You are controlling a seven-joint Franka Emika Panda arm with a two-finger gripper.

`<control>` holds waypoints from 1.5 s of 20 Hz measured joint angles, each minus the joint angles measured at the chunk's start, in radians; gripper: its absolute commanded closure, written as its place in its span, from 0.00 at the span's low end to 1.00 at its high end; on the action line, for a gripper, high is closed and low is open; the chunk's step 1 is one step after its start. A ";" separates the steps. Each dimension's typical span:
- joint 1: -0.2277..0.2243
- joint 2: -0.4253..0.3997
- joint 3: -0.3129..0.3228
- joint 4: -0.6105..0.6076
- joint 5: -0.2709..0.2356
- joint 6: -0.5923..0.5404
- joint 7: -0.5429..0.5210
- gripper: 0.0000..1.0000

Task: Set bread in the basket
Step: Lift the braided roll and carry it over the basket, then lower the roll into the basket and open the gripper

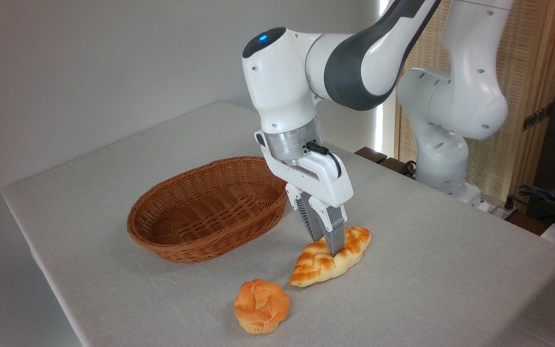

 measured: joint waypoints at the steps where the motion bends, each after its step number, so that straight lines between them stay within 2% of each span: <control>1: -0.002 0.000 0.000 0.000 0.000 0.000 0.000 0.76; 8: -0.007 -0.003 0.000 0.025 0.006 0.000 0.000 0.76; 11: -0.010 -0.004 0.000 0.080 0.018 -0.018 0.000 0.75; 14: -0.010 -0.006 0.000 0.156 0.019 -0.085 0.014 0.74; 15: -0.010 -0.007 0.000 0.189 0.019 -0.117 0.023 0.70; 16: -0.011 -0.009 -0.002 0.224 0.019 -0.149 0.029 0.61; 20: -0.025 0.000 -0.057 0.371 0.017 -0.200 0.033 0.57; 22: -0.031 0.036 -0.102 0.437 -0.004 -0.207 0.030 0.57; 25: -0.035 0.142 -0.166 0.534 -0.074 -0.208 0.005 0.57; 27: -0.037 0.225 -0.218 0.587 -0.095 -0.208 -0.057 0.56; 30: -0.040 0.340 -0.290 0.637 -0.096 -0.207 -0.200 0.56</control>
